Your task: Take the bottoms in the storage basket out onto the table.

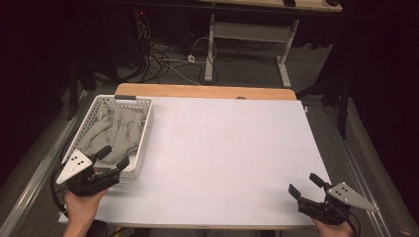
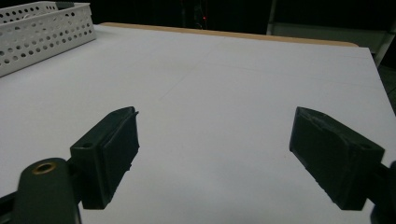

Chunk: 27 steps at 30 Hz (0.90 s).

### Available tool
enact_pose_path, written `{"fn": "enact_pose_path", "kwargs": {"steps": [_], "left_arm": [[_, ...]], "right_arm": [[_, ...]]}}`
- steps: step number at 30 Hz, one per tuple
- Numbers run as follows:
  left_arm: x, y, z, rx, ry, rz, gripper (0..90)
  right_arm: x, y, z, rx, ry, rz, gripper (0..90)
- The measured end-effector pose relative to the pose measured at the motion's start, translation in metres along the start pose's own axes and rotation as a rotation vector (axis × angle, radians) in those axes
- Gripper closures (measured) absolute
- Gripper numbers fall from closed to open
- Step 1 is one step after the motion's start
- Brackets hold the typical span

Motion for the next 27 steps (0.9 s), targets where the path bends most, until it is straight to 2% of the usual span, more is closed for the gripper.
{"fn": "enact_pose_path", "kwargs": {"steps": [5,10,27], "left_arm": [[-0.001,-0.002,-0.006,0.003,-0.009,-0.006,26.7],[-0.002,-0.005,-0.009,-0.001,-0.013,-0.001,26.7],[0.000,-0.018,-0.023,0.004,-0.014,0.018,26.4]], "right_arm": [[0.002,-0.006,0.000,-0.013,0.018,-0.002,16.1],[-0.003,-0.005,0.001,-0.015,0.021,-0.020,16.1],[-0.004,-0.003,0.000,-0.013,0.001,-0.033,16.0]]}}
Point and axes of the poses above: each handheld gripper's, and its own axes: y roughly backward along the jaws, z roughly out of its underside, x roughly to its right, the point moved 8 cm from there along -y, roughly forward along the jaws, and after that the axes turned 12 degrees about z, right-handed, at the moved point
